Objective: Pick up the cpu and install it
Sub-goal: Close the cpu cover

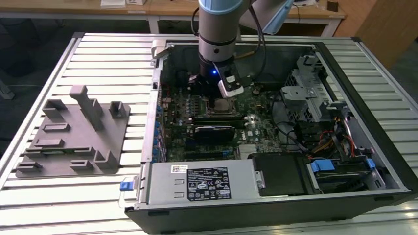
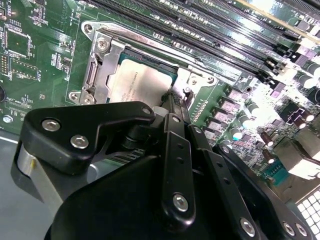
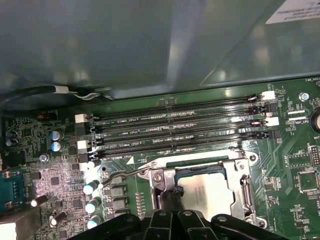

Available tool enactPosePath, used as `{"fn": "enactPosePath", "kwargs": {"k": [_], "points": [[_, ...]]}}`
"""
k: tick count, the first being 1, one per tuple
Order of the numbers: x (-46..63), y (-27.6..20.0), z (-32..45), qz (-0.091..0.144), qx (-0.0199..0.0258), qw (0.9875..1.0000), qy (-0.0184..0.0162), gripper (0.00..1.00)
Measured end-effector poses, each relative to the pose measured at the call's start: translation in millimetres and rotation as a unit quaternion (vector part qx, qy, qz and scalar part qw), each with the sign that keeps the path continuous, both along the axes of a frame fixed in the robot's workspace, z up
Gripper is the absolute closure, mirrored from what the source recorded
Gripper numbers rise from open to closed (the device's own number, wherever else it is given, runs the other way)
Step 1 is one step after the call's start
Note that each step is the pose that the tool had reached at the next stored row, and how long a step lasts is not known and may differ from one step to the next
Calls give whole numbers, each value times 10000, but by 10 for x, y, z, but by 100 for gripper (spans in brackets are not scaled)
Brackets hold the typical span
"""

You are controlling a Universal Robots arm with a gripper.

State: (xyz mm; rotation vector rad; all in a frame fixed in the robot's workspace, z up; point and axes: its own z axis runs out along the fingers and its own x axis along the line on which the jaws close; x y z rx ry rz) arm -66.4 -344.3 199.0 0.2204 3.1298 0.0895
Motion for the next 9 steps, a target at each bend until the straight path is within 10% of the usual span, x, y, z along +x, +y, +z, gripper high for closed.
{"fn": "enactPosePath", "kwargs": {"k": [9], "points": [[30, 0, -1, 0, 0, 10000, 0, 89]]}}
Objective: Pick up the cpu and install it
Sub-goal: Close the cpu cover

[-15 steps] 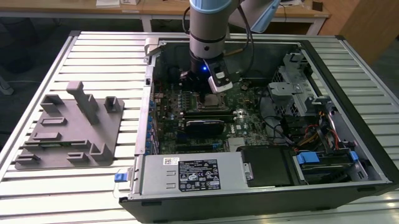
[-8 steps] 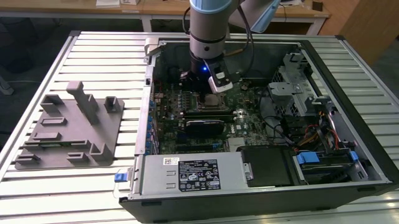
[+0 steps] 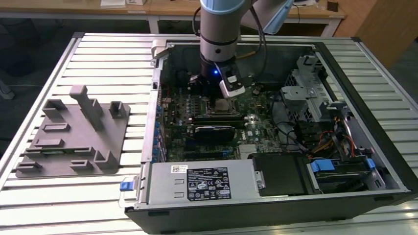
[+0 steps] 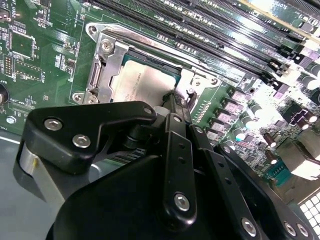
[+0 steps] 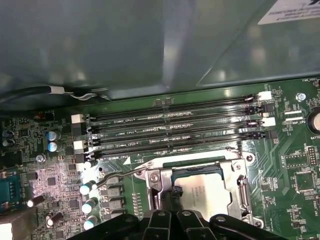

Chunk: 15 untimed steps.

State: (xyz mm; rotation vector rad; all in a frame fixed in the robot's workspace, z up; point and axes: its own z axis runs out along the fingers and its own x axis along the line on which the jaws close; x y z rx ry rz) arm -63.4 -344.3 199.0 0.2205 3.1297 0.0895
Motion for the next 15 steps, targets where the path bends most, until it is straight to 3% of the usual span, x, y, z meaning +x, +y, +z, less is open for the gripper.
{"fn": "enactPosePath", "kwargs": {"k": [10, 15], "points": [[22, 0, 1, 0, 0, 10000, 0, 89], [22, 0, 44, 0, 0, 10000, -1, 89]]}}
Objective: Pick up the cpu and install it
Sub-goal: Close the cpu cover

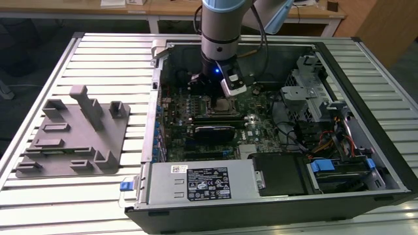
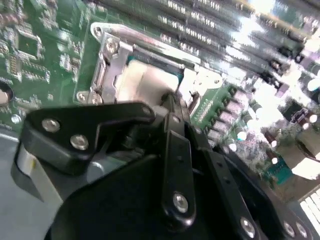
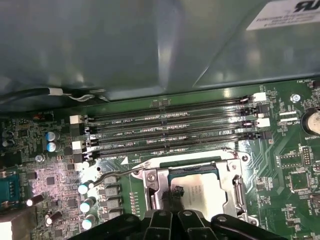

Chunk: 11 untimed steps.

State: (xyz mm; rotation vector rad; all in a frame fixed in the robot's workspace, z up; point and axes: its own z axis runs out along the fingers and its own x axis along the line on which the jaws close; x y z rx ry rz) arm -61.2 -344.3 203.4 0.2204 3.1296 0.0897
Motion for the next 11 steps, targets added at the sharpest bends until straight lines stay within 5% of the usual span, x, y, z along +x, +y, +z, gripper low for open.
{"fn": "enactPosePath", "kwargs": {"k": [11], "points": [[-1, 0, 223, 0, 0, 10000, 0, 89]]}}
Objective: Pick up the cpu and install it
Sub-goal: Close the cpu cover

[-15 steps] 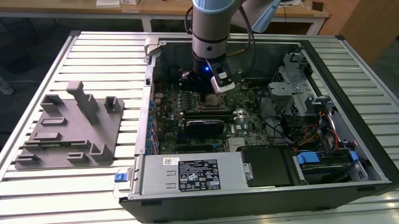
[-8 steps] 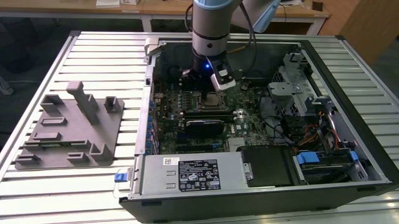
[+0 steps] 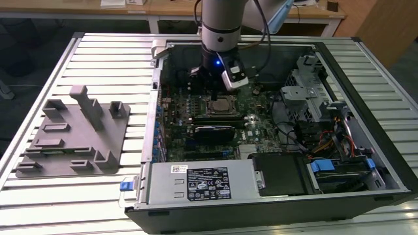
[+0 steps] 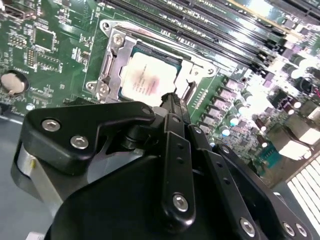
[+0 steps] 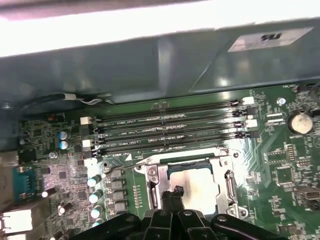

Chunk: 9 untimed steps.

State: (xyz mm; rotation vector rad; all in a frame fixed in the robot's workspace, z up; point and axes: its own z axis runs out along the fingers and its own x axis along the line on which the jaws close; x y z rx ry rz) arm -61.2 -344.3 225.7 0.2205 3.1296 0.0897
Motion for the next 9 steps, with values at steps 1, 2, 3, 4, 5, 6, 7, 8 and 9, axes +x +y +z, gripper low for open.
{"fn": "enactPosePath", "kwargs": {"k": [1, 2, 3, 4, 5, 6, 7, 8, 9], "points": [[0, 0, 20, 0, 0, 10000, 0, 89], [0, 0, 40, 0, -1, 10000, 0, 89], [0, 0, 59, 0, -1, 10000, 0, 89], [0, 0, 76, 0, 0, 10000, 0, 89], [0, 0, 90, 0, 0, 10000, 0, 89], [0, 0, 100, 0, -1, 10000, 1, 89], [0, 0, 102, 0, 0, 10000, 0, 89], [0, 0, 101, 0, 1, 10000, 0, 89], [0, 0, 101, 0, 1, 10000, -1, 89]]}}
